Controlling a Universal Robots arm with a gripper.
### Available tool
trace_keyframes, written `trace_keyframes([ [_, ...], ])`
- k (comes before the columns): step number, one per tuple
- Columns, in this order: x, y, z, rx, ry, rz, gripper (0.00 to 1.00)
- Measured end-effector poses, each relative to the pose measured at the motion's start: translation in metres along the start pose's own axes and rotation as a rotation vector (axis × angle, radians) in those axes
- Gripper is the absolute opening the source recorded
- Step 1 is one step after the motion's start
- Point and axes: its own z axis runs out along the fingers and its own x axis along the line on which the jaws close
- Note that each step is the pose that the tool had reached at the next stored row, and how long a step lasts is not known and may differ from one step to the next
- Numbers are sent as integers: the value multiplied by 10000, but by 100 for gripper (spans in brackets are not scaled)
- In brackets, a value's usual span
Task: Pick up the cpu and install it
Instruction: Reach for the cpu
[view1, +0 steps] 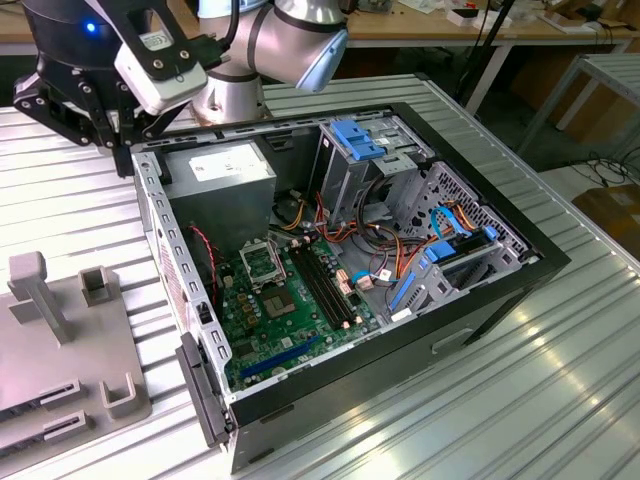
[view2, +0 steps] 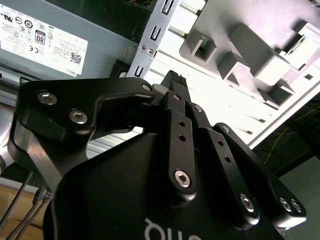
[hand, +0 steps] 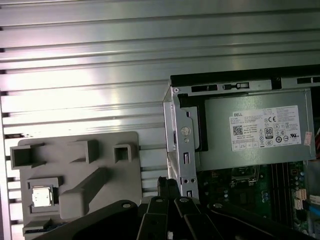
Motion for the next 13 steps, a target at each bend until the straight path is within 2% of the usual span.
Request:
trace_keyframes([
  [13,70,-5,0,0,1,0,11],
])
